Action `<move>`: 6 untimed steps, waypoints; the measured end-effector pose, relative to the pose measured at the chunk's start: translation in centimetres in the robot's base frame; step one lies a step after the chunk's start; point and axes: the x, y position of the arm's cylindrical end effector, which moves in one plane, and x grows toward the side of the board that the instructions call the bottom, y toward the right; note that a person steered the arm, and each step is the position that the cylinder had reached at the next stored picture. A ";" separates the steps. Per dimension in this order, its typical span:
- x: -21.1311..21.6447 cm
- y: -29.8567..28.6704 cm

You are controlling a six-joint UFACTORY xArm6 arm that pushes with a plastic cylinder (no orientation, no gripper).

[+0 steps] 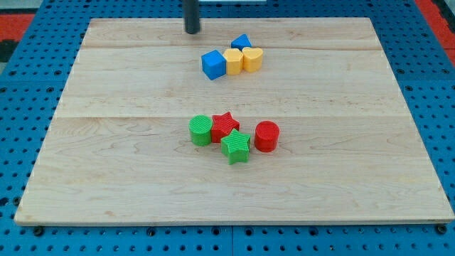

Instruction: Push the blue cube along with the group of blocks right a bit

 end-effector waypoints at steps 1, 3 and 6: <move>4.4 -0.5; 15.6 1.9; 10.0 5.7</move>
